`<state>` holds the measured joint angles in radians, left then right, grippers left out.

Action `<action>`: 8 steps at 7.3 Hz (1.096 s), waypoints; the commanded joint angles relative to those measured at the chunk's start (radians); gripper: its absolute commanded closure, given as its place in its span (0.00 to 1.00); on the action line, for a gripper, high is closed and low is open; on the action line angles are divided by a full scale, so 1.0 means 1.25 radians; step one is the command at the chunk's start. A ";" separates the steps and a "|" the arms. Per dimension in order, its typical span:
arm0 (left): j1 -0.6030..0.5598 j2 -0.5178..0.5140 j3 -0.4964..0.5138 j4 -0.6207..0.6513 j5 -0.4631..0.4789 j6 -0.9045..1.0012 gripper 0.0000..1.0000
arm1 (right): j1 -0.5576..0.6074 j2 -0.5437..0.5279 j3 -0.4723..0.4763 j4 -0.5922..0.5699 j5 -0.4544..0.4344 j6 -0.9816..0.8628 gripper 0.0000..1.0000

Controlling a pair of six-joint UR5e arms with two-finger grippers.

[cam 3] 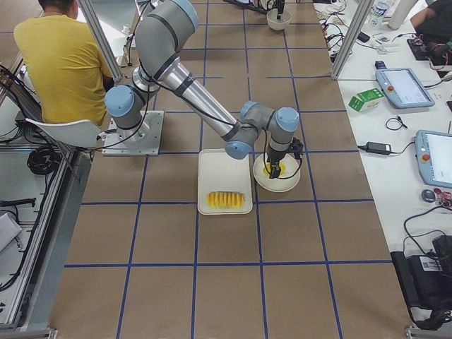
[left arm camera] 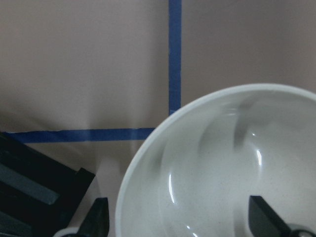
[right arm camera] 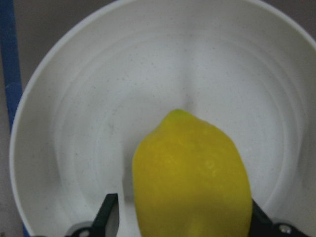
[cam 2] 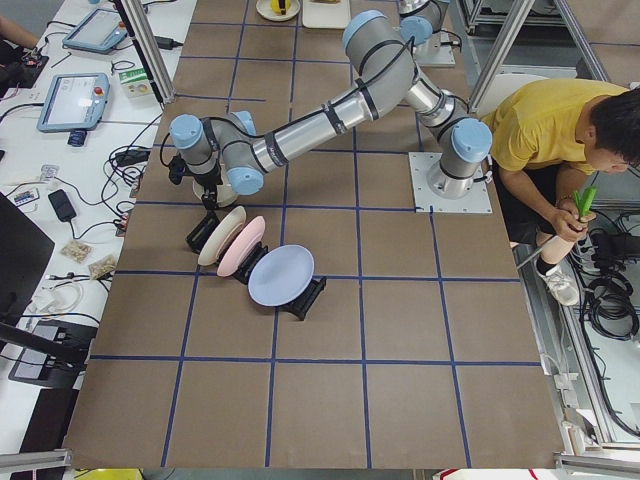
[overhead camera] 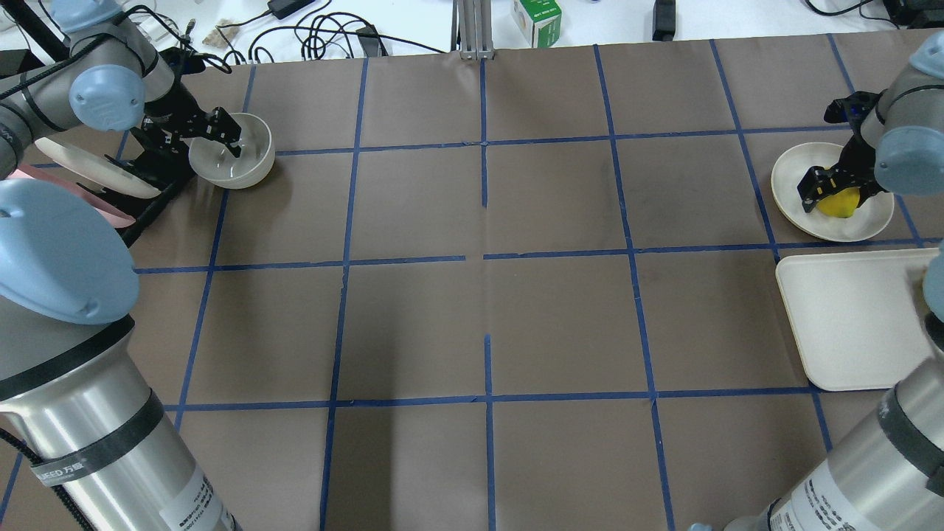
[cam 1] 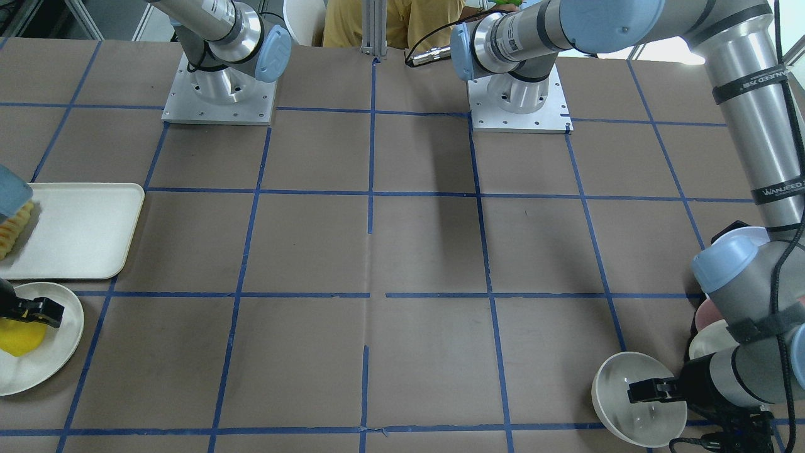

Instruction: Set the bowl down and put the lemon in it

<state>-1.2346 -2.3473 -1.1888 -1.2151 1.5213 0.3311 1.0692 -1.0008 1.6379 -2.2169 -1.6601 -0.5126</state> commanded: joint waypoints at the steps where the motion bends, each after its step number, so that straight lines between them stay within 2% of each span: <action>1: -0.001 -0.001 -0.001 -0.001 0.002 -0.002 0.33 | 0.000 -0.023 -0.006 0.023 -0.006 0.003 1.00; 2: -0.001 -0.001 -0.002 -0.002 0.002 -0.002 0.49 | 0.001 -0.065 -0.009 0.081 -0.012 0.003 1.00; 3: -0.001 -0.001 -0.002 -0.004 0.004 0.003 0.66 | 0.011 -0.101 -0.040 0.203 0.000 0.014 1.00; 4: -0.001 -0.001 -0.001 -0.001 0.006 0.009 0.88 | 0.033 -0.110 -0.082 0.267 0.003 0.045 1.00; 5: -0.001 0.000 -0.001 0.000 0.008 0.010 0.98 | 0.067 -0.122 -0.106 0.311 0.004 0.138 1.00; 8: -0.001 0.009 0.001 -0.012 0.011 0.010 1.00 | 0.195 -0.181 -0.103 0.392 0.015 0.360 1.00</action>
<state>-1.2359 -2.3438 -1.1896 -1.2202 1.5336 0.3434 1.2514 -1.1976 1.5059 -1.7604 -1.6507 -0.1711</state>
